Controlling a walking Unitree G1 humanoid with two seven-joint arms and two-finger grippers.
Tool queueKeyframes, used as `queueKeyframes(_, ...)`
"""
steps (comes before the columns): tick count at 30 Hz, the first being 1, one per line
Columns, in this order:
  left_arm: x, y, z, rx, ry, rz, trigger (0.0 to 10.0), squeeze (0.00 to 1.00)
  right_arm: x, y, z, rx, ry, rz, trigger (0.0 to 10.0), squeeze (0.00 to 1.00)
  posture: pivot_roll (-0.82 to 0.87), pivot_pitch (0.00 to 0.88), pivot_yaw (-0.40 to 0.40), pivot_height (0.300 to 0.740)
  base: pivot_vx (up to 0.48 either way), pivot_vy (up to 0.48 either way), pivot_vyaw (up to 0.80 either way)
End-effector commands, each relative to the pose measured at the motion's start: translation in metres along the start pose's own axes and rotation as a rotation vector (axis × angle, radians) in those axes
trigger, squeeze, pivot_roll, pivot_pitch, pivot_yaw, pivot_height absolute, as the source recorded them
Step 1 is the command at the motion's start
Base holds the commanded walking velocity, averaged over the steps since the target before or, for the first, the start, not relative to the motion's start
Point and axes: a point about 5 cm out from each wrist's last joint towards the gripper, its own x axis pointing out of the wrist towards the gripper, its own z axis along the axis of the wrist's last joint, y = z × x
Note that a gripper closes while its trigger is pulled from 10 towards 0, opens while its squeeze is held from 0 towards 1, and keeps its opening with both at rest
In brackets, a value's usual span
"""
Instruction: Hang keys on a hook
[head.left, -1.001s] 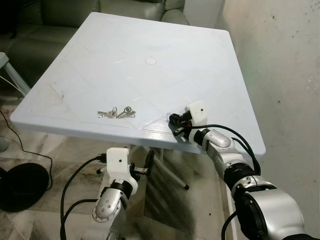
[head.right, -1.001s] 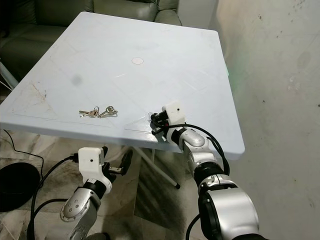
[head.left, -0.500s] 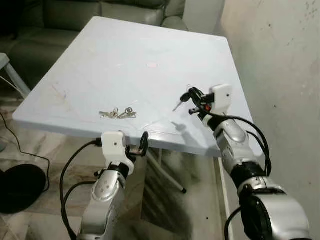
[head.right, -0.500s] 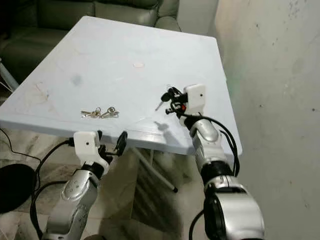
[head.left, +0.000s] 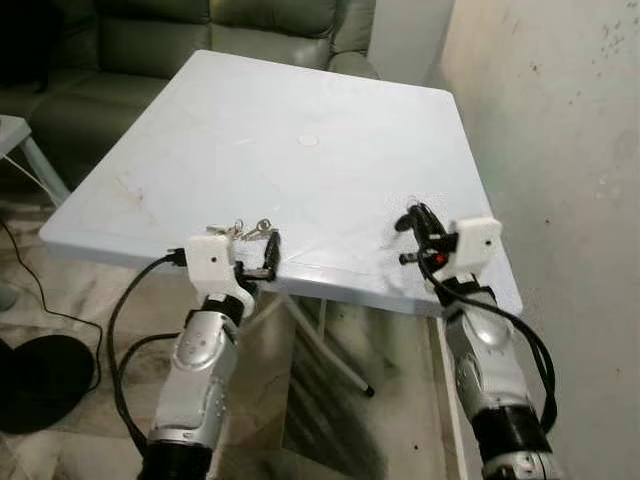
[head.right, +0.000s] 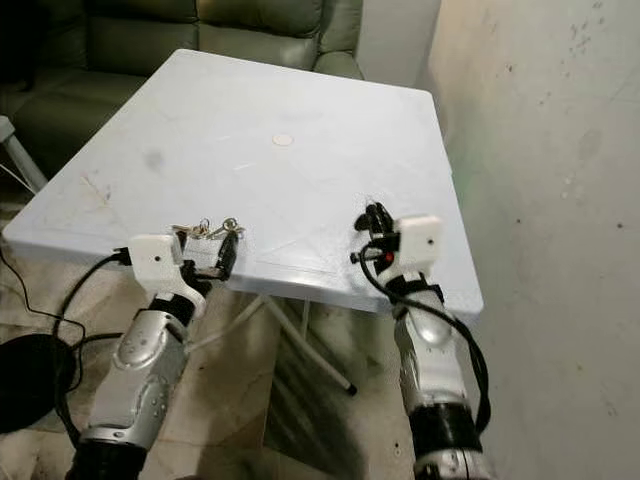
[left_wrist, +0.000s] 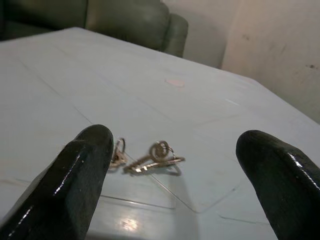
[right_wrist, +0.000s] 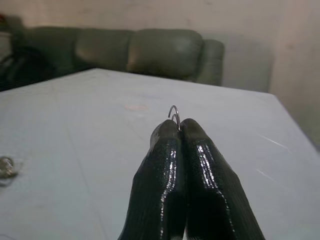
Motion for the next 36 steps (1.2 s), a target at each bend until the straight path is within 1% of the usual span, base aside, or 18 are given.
queueKeyframes(1,0.005,0.005,0.003,0.017,-0.01,0.008,10.0,0.0,-0.007,-0.003,-0.003,-0.014,0.041,-0.033,10.0,0.0,0.12,0.0,-0.073,0.74,0.0,0.0,0.0)
queueKeyframes(6,0.01,0.011,0.005,0.025,-0.009,0.019,10.0,0.0,-0.009,-0.01,-0.006,-0.016,0.079,-0.067,10.0,0.0,0.11,0.0,-0.065,0.74,0.0,0.0,0.0)
queueKeyframes(8,0.017,0.01,0.009,0.038,-0.021,0.006,10.0,0.0,-0.003,-0.018,-0.003,-0.028,0.083,-0.084,10.0,0.0,0.1,0.0,-0.077,0.74,0.0,0.0,0.0)
queueKeyframes(10,0.025,0.009,0.017,0.055,-0.045,-0.004,10.0,0.0,0.008,-0.026,0.006,-0.059,0.065,-0.081,10.0,0.0,0.1,0.0,-0.084,0.74,0.0,0.0,0.0)
queueKeyframes(12,0.03,0.009,0.022,0.064,-0.068,0.002,10.0,0.0,0.015,-0.029,0.013,-0.076,0.055,-0.071,10.0,0.0,0.08,0.0,-0.097,0.74,0.0,0.0,0.0)
queueKeyframes(16,0.037,0.013,0.027,0.04,-0.085,0.026,10.0,0.0,0.028,-0.035,0.029,-0.112,0.032,-0.056,10.0,0.0,0.06,0.0,-0.088,0.74,0.0,0.0,0.0)
queueKeyframes(21,0.037,0.013,0.026,0.055,-0.081,0.01,10.0,0.0,0.031,-0.041,0.03,-0.122,0.032,-0.062,10.0,0.0,0.06,0.0,-0.078,0.74,0.0,0.0,0.0)
queueKeyframes(30,0.041,0.012,0.026,0.053,-0.083,0.006,10.0,0.0,0.031,-0.041,0.029,-0.128,0.043,-0.055,10.0,0.0,0.07,0.0,-0.083,0.74,0.0,0.0,0.0)
queueKeyframes(33,0.043,0.012,0.025,0.06,-0.074,0.002,10.0,0.0,0.031,-0.038,0.027,-0.12,0.043,-0.06,10.0,0.0,0.08,0.0,-0.075,0.74,0.0,0.0,0.0)
queueKeyframes(34,0.044,0.013,0.024,0.065,-0.068,0.005,10.0,0.0,0.031,-0.034,0.025,-0.106,0.04,-0.057,10.0,0.0,0.09,0.0,-0.064,0.74,0.0,0.0,0.0)
queueKeyframes(36,0.045,0.014,0.024,0.066,-0.065,0.016,10.0,0.0,0.03,-0.031,0.023,-0.101,0.039,-0.052,10.0,0.0,0.09,0.0,-0.058,0.74,0.0,0.0,0.0)
